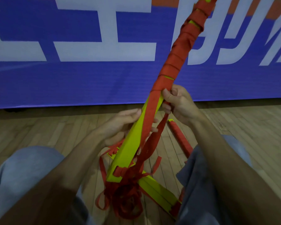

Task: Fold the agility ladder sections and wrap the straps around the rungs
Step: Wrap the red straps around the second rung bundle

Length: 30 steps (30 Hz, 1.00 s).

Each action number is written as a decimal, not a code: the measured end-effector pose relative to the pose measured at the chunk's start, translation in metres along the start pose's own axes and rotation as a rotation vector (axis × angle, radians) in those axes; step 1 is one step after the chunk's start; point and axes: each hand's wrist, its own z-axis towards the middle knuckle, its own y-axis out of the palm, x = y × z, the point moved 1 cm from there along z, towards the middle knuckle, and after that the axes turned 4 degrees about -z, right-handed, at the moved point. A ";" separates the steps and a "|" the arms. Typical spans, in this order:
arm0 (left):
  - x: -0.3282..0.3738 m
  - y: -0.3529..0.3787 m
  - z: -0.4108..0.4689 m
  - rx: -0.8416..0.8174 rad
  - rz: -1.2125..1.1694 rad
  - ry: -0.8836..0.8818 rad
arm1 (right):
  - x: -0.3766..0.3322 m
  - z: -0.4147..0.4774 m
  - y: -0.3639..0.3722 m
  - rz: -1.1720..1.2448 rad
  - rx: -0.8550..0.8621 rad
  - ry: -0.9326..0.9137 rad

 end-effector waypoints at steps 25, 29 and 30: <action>-0.016 -0.008 0.014 0.424 0.469 0.247 | 0.014 -0.001 0.028 -0.520 0.197 0.104; -0.018 -0.005 0.016 0.413 0.567 0.295 | 0.020 0.003 0.025 -0.440 0.264 0.104; -0.018 -0.004 0.016 0.412 0.603 0.304 | 0.020 0.004 0.025 -0.408 0.270 0.107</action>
